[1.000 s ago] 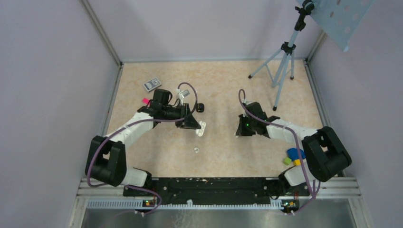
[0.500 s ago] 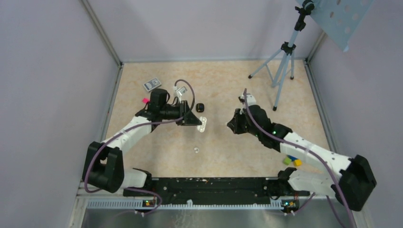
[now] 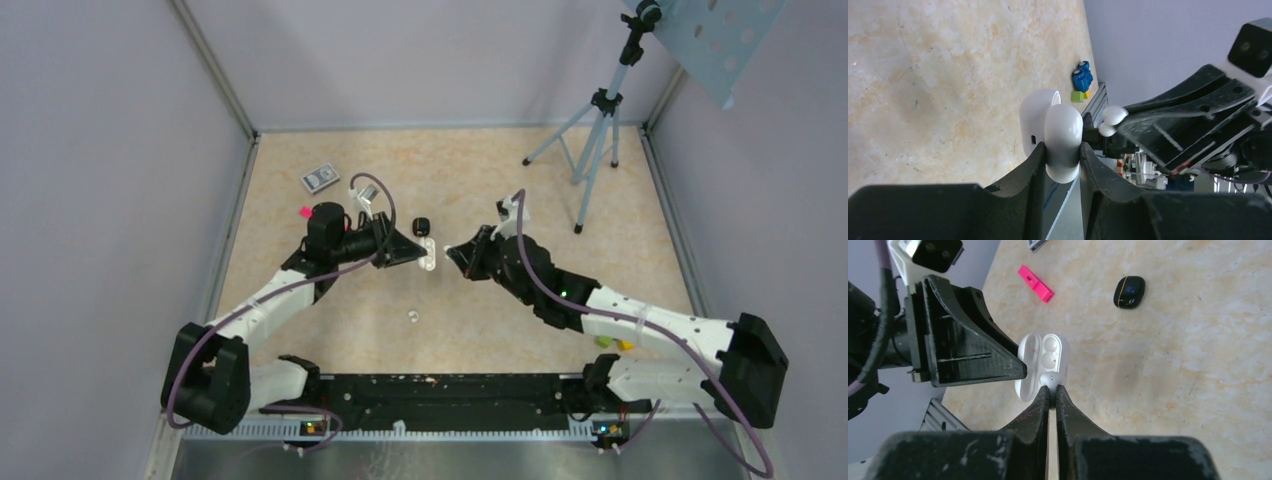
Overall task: Insert the wireless bluetooth earbuds into the charging case
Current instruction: Insert the right earbud into the right side groove of the charging case.
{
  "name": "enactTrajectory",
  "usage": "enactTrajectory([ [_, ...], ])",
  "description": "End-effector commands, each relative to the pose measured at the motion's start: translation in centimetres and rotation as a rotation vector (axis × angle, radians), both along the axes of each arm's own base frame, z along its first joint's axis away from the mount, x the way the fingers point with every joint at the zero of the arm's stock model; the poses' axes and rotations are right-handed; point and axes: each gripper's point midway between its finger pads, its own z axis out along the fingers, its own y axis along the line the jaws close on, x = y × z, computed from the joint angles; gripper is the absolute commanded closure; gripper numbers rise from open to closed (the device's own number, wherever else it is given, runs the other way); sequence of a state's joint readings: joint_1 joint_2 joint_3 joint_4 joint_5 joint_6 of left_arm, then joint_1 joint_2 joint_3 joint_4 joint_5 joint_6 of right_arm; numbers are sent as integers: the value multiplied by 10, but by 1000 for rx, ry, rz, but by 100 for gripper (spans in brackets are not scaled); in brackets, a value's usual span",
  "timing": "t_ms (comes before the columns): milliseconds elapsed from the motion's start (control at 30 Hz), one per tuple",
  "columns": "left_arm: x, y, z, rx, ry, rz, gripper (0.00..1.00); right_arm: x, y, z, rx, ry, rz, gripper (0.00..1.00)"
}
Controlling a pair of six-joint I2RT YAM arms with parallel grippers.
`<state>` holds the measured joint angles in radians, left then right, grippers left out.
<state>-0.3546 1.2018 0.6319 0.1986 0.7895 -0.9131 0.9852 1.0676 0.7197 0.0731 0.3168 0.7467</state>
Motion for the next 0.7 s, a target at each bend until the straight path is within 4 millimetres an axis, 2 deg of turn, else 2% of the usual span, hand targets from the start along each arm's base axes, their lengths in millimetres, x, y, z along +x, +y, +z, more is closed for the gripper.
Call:
enactTrajectory([
  [0, 8, -1, 24, -55, -68, 45, 100, 2, 27, 25, 84, -17, 9, 100],
  [367, 8, 1, 27, -53, -78, 58, 100, -6, 45, 20, 81, -5, 47, 100],
  [667, 7, -1, 31, -61, -77, 43, 100, 2, 50, 14, 45, -13, 32, 100],
])
